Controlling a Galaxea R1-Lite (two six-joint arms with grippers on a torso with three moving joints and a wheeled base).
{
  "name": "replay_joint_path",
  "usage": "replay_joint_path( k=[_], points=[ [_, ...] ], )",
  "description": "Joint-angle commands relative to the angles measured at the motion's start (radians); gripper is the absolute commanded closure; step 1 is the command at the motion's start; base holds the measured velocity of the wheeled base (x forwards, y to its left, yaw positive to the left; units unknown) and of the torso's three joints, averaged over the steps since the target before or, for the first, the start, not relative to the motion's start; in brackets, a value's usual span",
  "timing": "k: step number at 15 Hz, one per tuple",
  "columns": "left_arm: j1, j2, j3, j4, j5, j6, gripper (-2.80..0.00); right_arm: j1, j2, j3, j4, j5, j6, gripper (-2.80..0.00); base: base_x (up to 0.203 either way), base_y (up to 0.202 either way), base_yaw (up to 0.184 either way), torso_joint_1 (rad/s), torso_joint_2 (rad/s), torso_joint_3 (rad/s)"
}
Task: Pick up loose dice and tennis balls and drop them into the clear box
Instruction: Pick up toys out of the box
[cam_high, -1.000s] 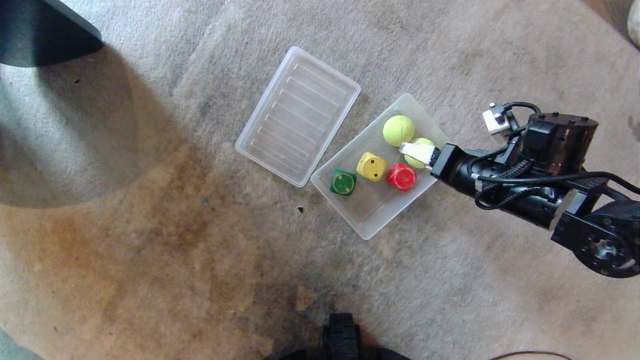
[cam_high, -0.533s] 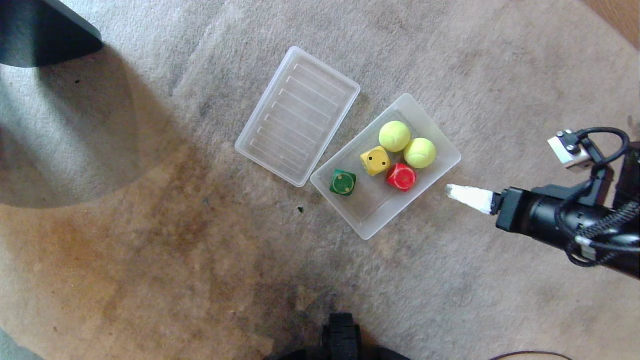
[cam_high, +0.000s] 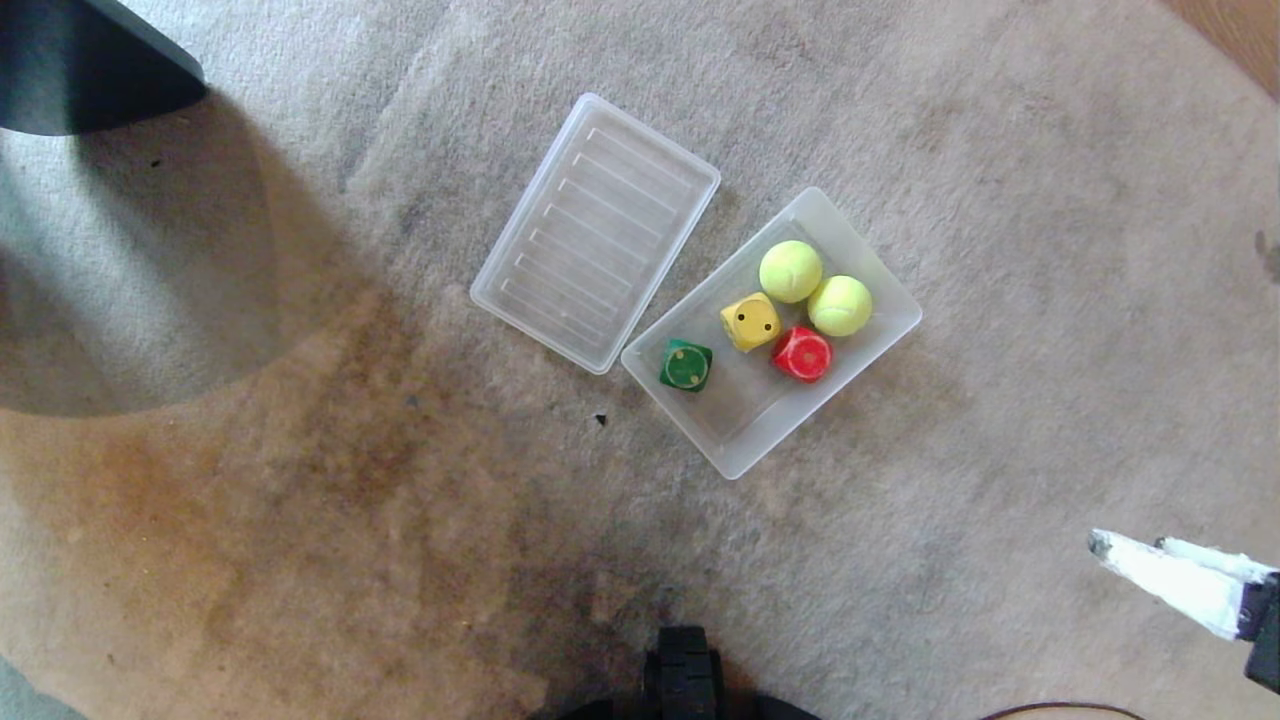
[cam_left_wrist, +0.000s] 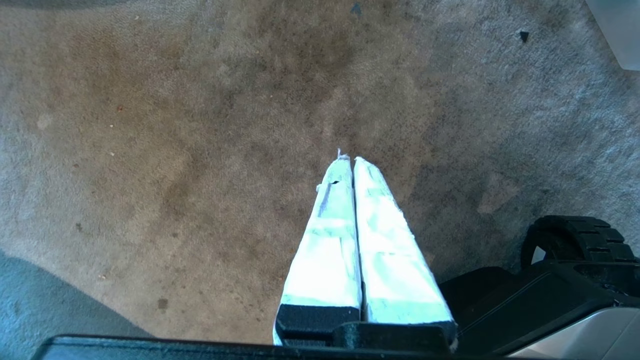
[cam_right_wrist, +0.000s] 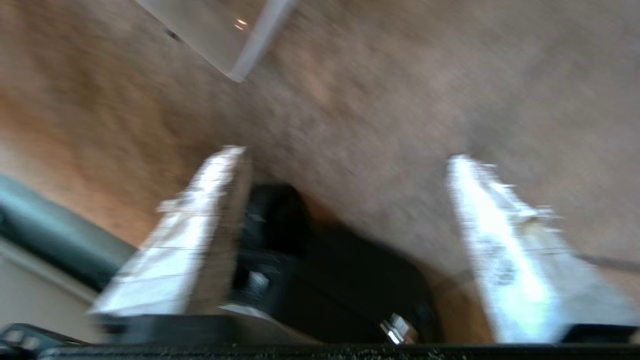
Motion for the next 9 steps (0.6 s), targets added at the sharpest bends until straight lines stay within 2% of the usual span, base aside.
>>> replay_joint_path(
  k=[1, 4, 6, 9],
  points=[
    [0.0, 0.0, 0.0, 0.002, 0.0, -0.001, 0.0, -0.031, -0.103, 0.015, 0.044, -0.01, -0.001, 0.0, 0.0, 0.0, 0.0, 0.0, 0.0, 0.0],
    [0.0, 0.0, 0.0, 0.0, 0.0, -0.001, 0.0, -0.056, -0.1, 0.011, 0.08, -0.02, -0.018, 0.0, 0.0, 0.0, 0.0, 0.0, 0.0, 0.0],
    [0.0, 0.0, 0.0, 0.0, 0.0, -0.001, 0.0, -0.142, -0.122, 0.016, 0.153, -0.031, -0.1, 0.0, 0.0, 0.0, 0.0, 0.0, 0.0, 0.0],
    [0.0, 0.0, 0.0, 0.0, 0.0, -0.001, 0.0, -0.217, -0.222, 0.04, 0.281, -0.042, -0.221, 0.0, 0.0, 0.0, 0.0, 0.0, 0.0, 0.0]
  ],
)
